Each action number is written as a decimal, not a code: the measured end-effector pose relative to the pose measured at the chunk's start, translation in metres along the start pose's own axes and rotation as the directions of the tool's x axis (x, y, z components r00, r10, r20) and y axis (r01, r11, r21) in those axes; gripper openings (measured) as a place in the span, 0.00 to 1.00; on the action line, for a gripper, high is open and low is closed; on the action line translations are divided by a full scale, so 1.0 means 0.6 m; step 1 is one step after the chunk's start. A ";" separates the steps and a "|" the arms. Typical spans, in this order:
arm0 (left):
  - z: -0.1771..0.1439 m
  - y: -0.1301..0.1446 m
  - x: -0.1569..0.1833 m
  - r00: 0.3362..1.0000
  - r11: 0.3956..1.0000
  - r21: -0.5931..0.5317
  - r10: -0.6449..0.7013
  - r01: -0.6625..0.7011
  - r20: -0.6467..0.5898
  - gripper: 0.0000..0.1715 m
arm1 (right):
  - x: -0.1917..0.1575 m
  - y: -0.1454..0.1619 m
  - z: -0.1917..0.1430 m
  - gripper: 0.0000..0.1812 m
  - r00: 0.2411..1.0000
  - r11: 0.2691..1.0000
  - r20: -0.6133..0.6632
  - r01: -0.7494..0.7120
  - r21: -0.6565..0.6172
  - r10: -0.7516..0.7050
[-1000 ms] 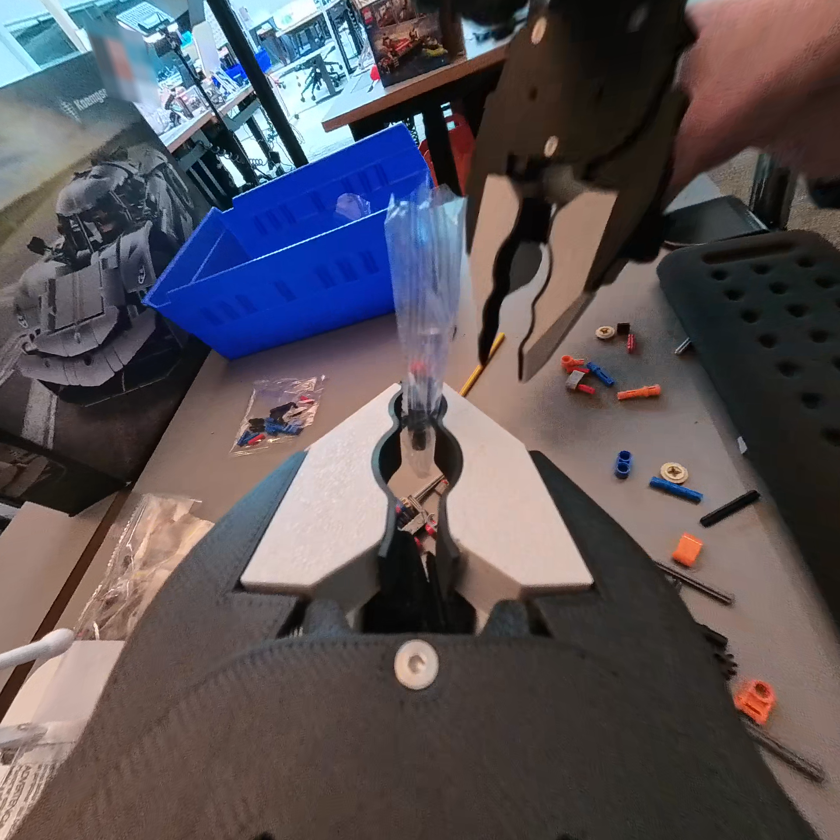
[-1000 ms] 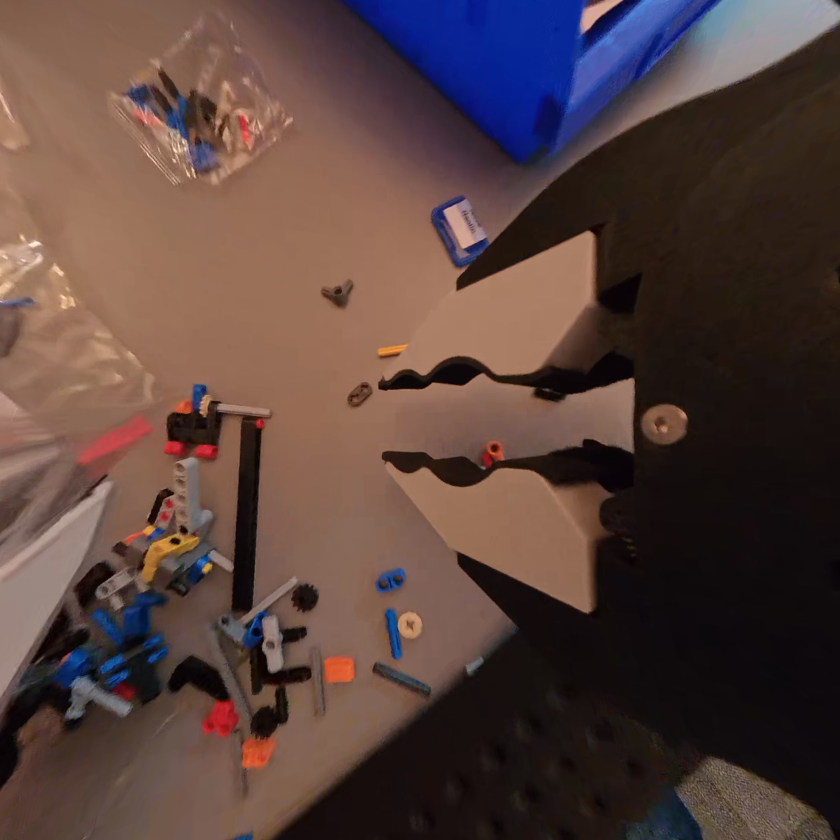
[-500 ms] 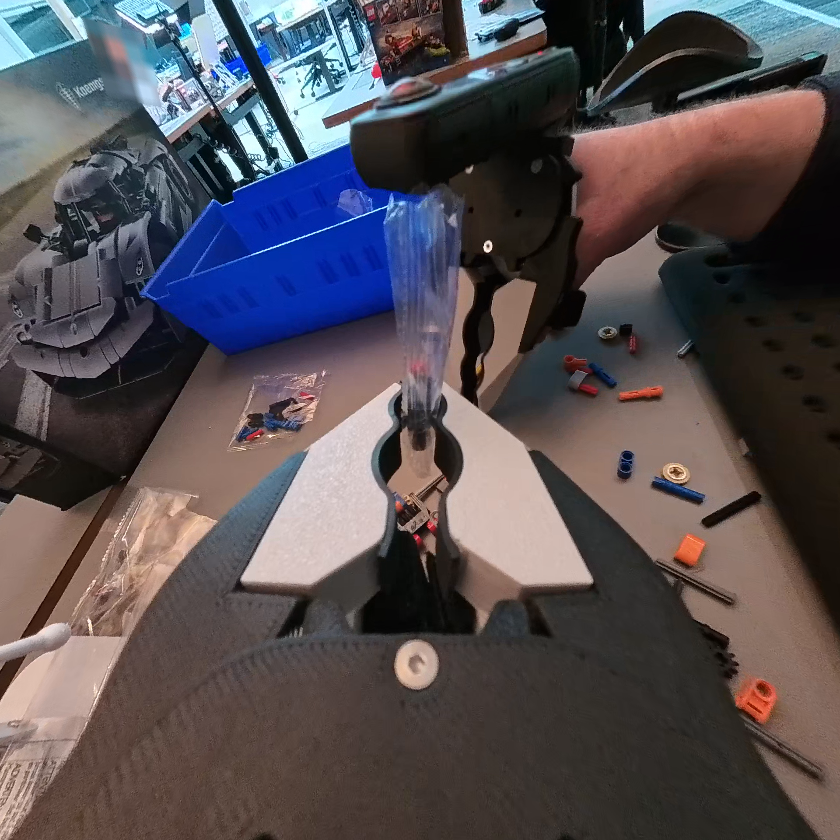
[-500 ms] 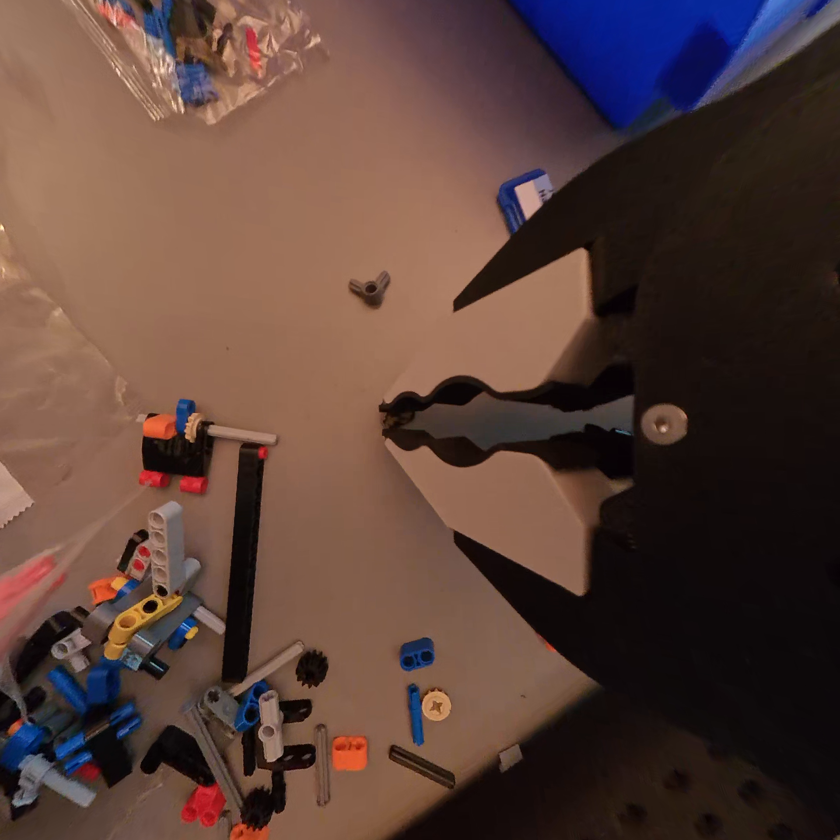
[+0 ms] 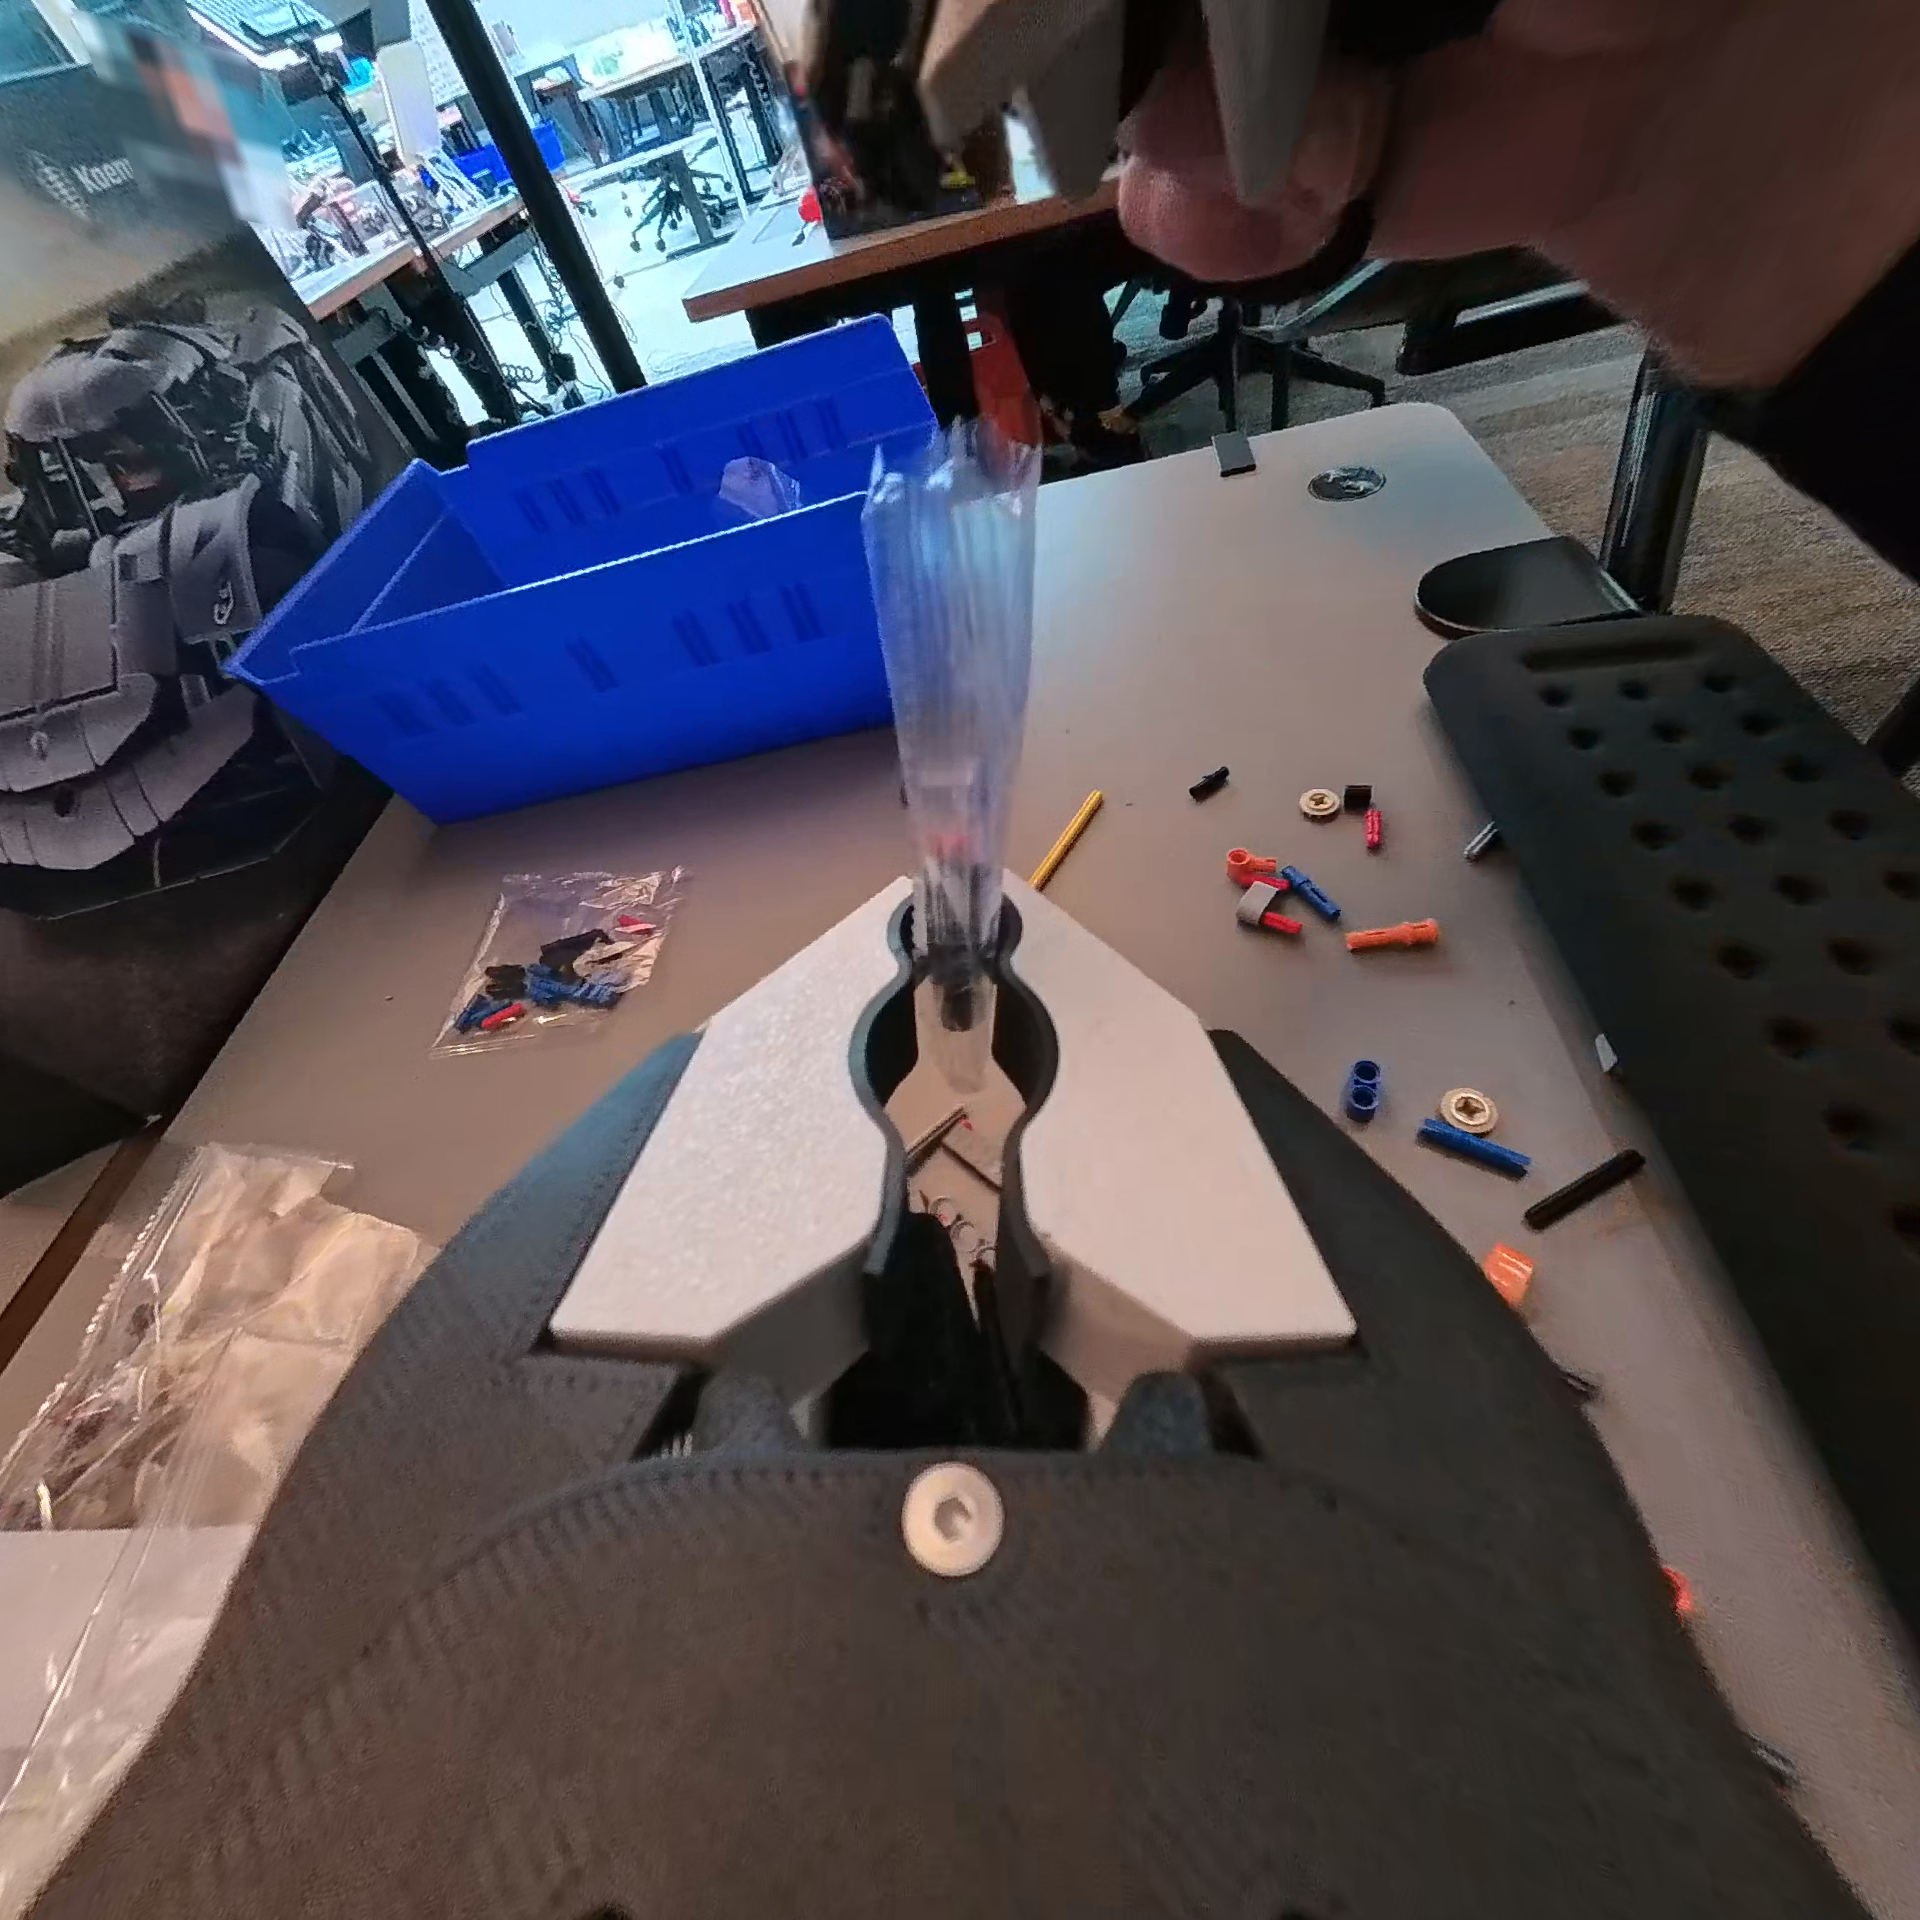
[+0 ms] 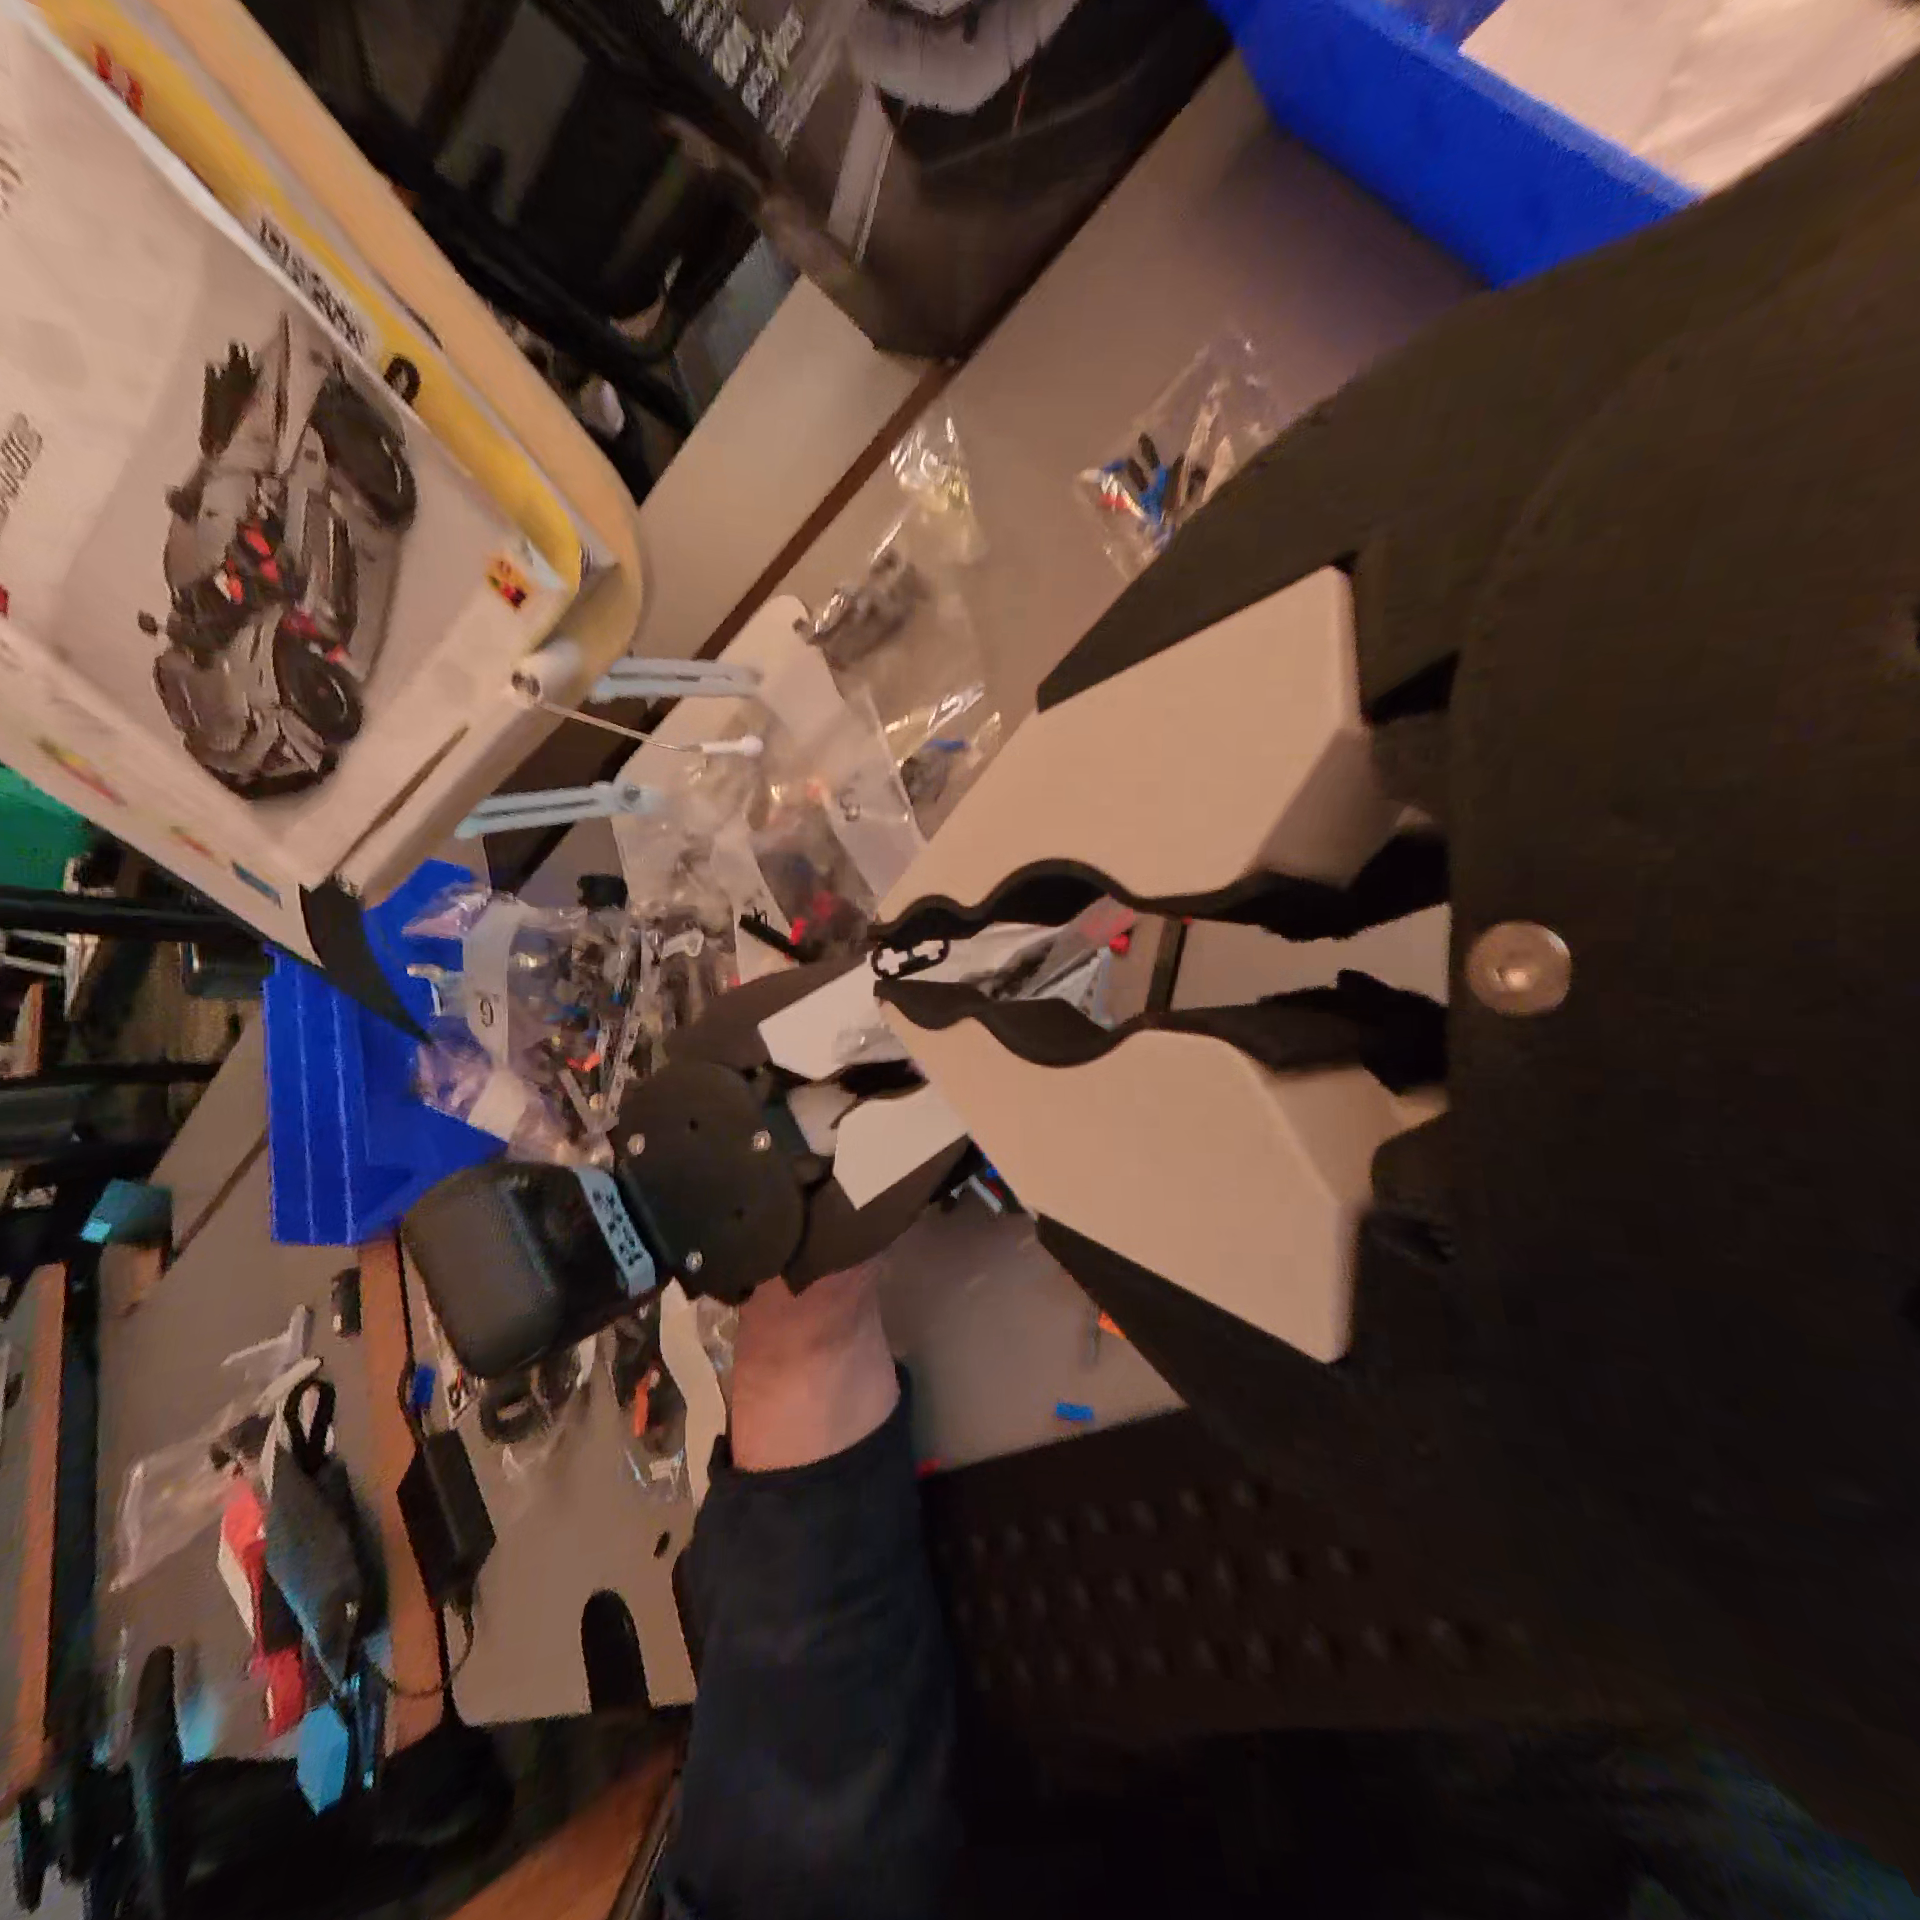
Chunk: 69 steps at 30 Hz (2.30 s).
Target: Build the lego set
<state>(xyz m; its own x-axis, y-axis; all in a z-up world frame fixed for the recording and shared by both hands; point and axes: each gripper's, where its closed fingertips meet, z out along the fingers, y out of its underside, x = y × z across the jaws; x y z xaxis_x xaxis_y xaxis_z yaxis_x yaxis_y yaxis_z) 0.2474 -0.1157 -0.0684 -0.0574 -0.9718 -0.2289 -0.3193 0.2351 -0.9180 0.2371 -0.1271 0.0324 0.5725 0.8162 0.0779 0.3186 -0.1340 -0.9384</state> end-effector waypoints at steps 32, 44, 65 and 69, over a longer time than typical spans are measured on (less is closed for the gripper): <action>0.000 0.002 -0.002 0.998 0.999 0.003 -0.051 0.051 -0.019 0.04 | 0.018 0.403 -0.097 0.08 0.926 0.706 -0.294 -0.371 -0.603 0.235; 0.006 0.003 0.004 0.998 0.999 -0.001 -0.054 0.054 -0.038 0.04 | 0.020 0.210 -0.071 0.01 0.965 0.932 -0.190 -0.228 -0.282 0.179; 0.010 -0.002 0.011 0.996 0.998 0.008 -0.059 0.059 -0.062 0.04 | 0.014 0.128 -0.070 0.09 0.968 0.953 -0.206 -0.192 -0.235 0.144; 0.012 -0.002 0.013 0.996 0.998 0.004 -0.055 0.055 -0.066 0.04 | -0.016 0.264 -0.103 0.10 0.949 0.823 -0.237 -0.301 -0.481 0.209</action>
<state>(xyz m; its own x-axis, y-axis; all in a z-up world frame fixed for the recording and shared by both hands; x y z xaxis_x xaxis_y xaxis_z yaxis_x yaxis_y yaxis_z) 0.2542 -0.1236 -0.0716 -0.1019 -0.9824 -0.1564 -0.3182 0.1811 -0.9306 0.3289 -0.1906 -0.0961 0.7886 0.6135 -0.0426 0.4531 -0.6265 -0.6342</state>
